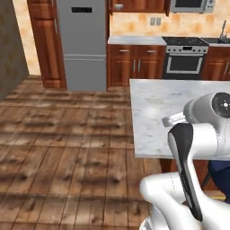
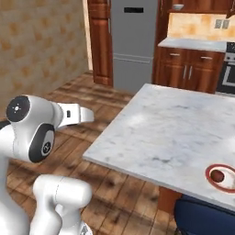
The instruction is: Take the smaller bowl and place it next to the appetizer plate on the dining counter , and place the larger bowl next to the plate with cooked food.
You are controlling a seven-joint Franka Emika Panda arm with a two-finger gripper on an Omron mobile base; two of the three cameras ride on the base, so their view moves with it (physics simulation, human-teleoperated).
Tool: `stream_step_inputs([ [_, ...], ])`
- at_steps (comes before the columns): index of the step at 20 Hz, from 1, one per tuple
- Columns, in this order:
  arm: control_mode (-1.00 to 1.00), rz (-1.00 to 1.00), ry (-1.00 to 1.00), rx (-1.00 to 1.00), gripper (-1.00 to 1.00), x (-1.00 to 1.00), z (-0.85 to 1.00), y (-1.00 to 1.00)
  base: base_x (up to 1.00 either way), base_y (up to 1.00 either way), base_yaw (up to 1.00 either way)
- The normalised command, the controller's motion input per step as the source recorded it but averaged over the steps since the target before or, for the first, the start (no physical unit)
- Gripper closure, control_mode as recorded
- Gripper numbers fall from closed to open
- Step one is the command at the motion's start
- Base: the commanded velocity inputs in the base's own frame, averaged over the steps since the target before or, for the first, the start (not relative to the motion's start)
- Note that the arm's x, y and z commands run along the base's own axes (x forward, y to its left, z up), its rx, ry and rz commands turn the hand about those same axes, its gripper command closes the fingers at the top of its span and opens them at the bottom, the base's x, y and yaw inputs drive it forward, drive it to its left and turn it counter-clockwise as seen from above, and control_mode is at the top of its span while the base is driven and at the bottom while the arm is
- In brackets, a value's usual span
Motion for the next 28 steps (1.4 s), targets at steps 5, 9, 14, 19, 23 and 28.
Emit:
stream_step_inputs([
  [5,1.0,0.0,0.0,0.0,-1.0,0.0,0.0,0.0,0.47,1.0,0.0],
  [9,1.0,0.0,0.0,0.0,-1.0,0.0,0.0,0.0,0.93,1.0,-0.05],
  [14,1.0,0.0,0.0,0.0,-1.0,0.0,0.0,0.0,1.0,0.98,-0.1],
  [19,1.0,0.0,0.0,0.0,-1.0,0.0,0.0,0.0,1.0,0.57,-0.29],
  [23,1.0,0.0,0.0,0.0,-1.0,0.0,0.0,0.0,1.0,0.14,-0.36],
  [28,1.0,0.0,0.0,0.0,-1.0,0.0,0.0,0.0,1.0,0.02,-0.37],
])
